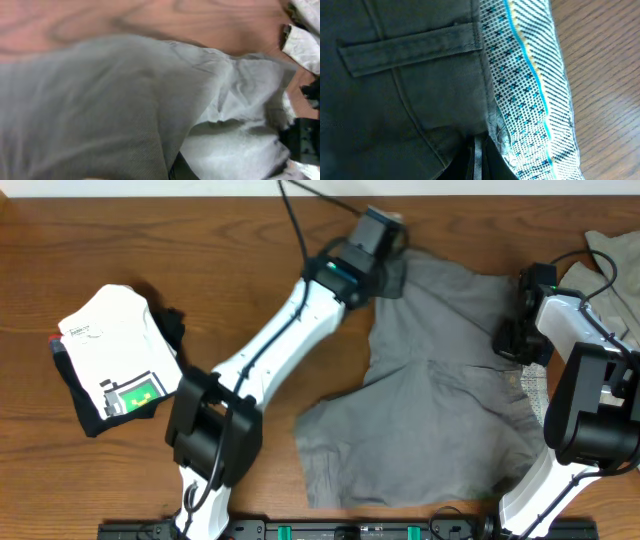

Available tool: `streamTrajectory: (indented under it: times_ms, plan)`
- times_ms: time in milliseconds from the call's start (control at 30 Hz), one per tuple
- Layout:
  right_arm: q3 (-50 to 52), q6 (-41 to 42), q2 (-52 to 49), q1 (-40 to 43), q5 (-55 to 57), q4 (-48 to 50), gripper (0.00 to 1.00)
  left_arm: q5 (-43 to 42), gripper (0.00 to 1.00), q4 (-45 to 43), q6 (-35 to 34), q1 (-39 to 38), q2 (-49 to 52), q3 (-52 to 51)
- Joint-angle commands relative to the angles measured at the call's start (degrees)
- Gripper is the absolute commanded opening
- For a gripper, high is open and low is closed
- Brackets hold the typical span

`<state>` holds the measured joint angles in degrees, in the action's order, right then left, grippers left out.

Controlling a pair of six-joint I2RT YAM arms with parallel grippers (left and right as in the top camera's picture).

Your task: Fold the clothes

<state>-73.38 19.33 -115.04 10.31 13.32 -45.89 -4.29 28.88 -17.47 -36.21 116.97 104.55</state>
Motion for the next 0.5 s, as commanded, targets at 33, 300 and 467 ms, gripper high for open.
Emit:
streamTrajectory:
  times_ms: [33,300,467]
  plan:
    - [3.91,0.81,-5.40,0.59,-0.28,-1.60,0.06,14.45,0.17,2.71,2.86,3.91,4.74,0.44]
    - [3.91,0.81,-5.40,0.59,-0.28,-1.44,0.06,14.45,0.13,7.96,2.84,9.05,6.93,0.42]
    - [3.91,0.81,-5.40,0.59,-0.28,-1.49,0.06,14.45,0.14,8.37,2.84,10.73,7.04,0.31]
